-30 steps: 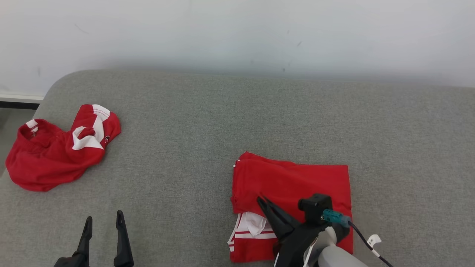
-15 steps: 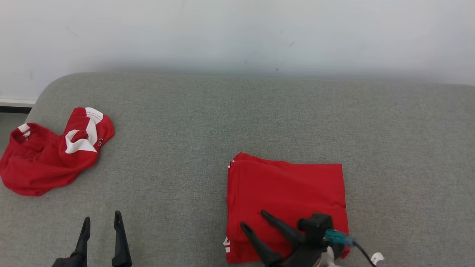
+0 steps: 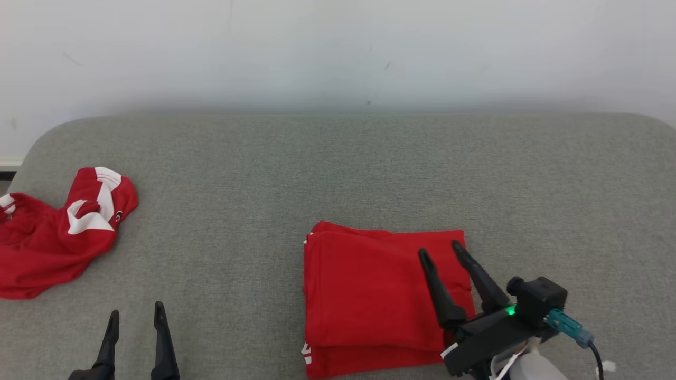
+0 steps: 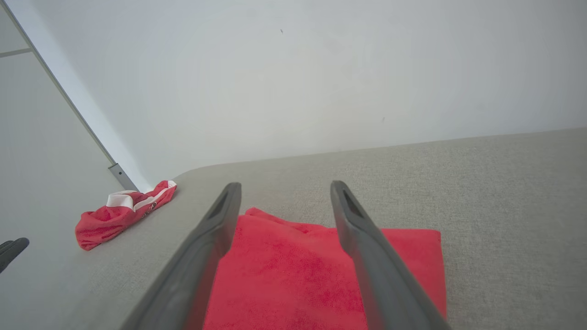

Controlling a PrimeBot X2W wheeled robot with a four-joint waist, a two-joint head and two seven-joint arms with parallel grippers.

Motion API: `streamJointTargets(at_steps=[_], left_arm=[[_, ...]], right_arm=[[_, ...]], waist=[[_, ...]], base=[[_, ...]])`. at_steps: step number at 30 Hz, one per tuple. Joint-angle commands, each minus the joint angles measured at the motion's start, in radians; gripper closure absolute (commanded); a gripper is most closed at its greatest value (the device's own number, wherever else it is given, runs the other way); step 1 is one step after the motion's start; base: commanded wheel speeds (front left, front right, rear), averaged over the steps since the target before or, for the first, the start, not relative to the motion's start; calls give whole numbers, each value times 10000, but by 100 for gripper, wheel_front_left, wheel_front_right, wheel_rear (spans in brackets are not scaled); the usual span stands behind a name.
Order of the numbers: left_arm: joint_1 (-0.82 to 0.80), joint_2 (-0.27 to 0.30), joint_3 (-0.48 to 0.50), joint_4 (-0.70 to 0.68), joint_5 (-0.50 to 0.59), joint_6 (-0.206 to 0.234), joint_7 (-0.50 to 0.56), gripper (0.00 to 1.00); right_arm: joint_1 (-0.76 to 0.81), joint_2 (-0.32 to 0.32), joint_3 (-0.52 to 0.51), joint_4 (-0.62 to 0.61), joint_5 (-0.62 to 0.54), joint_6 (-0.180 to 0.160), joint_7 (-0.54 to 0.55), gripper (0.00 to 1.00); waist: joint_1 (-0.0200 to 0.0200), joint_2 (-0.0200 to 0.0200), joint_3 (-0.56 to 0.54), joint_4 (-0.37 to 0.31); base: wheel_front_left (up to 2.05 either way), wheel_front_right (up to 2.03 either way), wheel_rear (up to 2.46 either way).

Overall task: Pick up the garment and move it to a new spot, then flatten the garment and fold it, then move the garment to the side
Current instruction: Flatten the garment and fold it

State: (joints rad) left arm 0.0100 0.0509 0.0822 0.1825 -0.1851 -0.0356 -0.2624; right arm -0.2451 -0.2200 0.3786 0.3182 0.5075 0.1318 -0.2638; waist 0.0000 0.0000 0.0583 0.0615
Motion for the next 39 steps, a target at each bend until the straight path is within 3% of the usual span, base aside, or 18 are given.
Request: streamJointTargets(at_steps=[1,6,16,25,39], left_arm=[[57,-8,35,-53,29,-19,-34,0],[129,-8,160,-185,241,-124,-34,0],[323,-8,214,-349,669,-239,-32,0],[718,44,70,-719,1199,-329,-34,0],[962,20,-5,-748,1167,-394,-34,0]], right_arm=[[161,84,-173,-84,-137,-26,0,0],[785,479,-1426,-672,-1005,-26,0,0],[2093,1025,-2937,-1708,-2309,-26,-1,0],[2827,1282,-3319,-2032,-2907,-26,-2,0],[2860,1425,-3338,-1634,-3097,-26,-2,0]], waist=[[0,0,-30,-103],[0,0,-102,-345],[0,0,-483,-671],[0,0,-652,-719],[0,0,-661,-606]], base=[[0,0,0],[0,0,0],[0,0,0],[0,0,0],[0,0,0]])
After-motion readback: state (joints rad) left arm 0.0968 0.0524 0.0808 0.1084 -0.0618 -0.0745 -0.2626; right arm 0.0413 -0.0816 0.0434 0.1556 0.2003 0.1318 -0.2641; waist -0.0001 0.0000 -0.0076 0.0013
